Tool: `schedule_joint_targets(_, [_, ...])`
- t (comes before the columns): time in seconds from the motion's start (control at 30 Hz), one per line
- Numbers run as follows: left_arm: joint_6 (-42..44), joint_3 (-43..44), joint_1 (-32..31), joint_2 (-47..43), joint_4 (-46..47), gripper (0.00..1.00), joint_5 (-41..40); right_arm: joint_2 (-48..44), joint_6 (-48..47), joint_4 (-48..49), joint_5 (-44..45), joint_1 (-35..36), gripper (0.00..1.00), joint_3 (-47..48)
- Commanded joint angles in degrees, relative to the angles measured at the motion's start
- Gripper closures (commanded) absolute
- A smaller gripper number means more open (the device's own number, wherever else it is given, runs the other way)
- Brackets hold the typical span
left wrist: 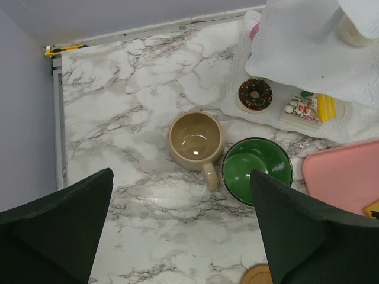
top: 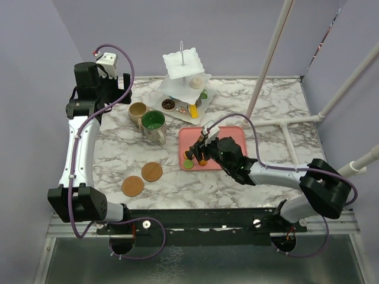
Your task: Serve the afternoon tea
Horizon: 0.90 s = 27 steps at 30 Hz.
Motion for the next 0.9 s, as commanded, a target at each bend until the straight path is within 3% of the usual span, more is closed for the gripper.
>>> schedule_joint_targets(0.0, [-0.1, 0.1, 0.5, -0.7, -0.7, 0.01, -1.0, 2.9, -0.9, 6.0, -1.8, 0.6, 0.41, 2.6])
schedule_joint_targets(0.63, [0.1, 0.2, 0.7, -0.2, -0.7, 0.01, -1.3, 10.5, -1.7, 8.8, -3.1, 1.2, 0.41, 3.4])
schedule_joint_targets(0.87, [0.8, -0.5, 0.8, -0.1, -0.6, 0.01, -1.8, 11.4, -1.7, 8.7, -2.5, 1.3, 0.53, 3.3])
